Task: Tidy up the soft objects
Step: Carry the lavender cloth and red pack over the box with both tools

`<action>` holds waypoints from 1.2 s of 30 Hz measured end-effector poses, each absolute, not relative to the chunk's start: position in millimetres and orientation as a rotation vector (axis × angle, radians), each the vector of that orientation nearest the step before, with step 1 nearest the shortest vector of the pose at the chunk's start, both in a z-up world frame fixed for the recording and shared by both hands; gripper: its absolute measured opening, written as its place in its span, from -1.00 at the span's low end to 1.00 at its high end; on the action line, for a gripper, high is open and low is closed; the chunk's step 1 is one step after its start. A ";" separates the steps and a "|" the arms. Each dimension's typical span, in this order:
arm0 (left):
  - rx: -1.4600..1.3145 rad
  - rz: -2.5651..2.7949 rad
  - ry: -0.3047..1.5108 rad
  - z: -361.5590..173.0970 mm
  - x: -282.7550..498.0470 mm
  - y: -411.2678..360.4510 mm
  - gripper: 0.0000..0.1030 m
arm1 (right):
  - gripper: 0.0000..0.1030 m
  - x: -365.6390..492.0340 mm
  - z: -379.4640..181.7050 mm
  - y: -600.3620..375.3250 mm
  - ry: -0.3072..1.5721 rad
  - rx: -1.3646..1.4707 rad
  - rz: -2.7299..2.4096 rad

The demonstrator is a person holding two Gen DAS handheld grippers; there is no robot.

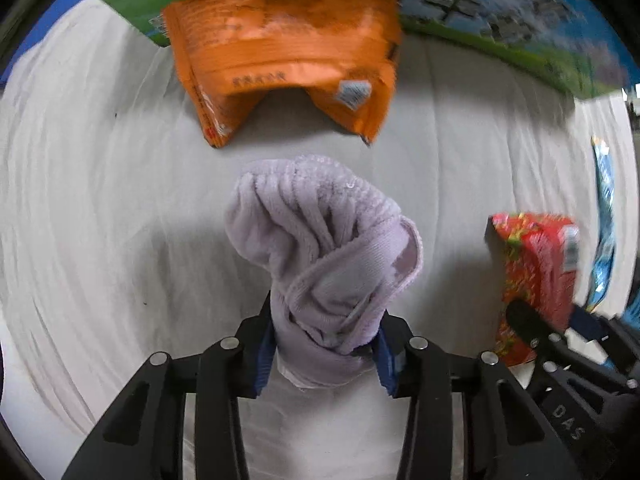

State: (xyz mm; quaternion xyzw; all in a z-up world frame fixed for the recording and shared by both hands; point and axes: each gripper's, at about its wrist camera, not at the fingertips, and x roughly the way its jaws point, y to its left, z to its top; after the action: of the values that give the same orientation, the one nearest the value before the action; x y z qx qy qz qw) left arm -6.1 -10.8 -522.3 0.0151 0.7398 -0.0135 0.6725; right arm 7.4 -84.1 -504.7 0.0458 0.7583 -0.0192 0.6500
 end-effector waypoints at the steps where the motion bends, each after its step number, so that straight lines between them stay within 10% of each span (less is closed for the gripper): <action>1: 0.033 -0.025 1.651 -523.0 -15.4 -15.0 -0.25 | 0.02 5.5 -505.8 -81.7 1.727 0.098 -0.047; 12: -0.058 -0.028 1.660 -514.1 -15.2 4.9 -0.28 | -0.04 25.8 -508.2 -100.4 1.766 0.177 0.006; 36: -0.165 -0.179 1.246 -257.0 36.3 35.2 -0.28 | -0.05 43.8 -298.5 -125.7 1.396 0.236 0.187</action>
State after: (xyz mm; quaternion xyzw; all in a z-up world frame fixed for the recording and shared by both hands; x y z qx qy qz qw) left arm 36.3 35.2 -257.0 -0.0769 0.5819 -0.0836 0.8053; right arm 43.8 -125.7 -298.5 0.1080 0.6402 0.0857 0.7557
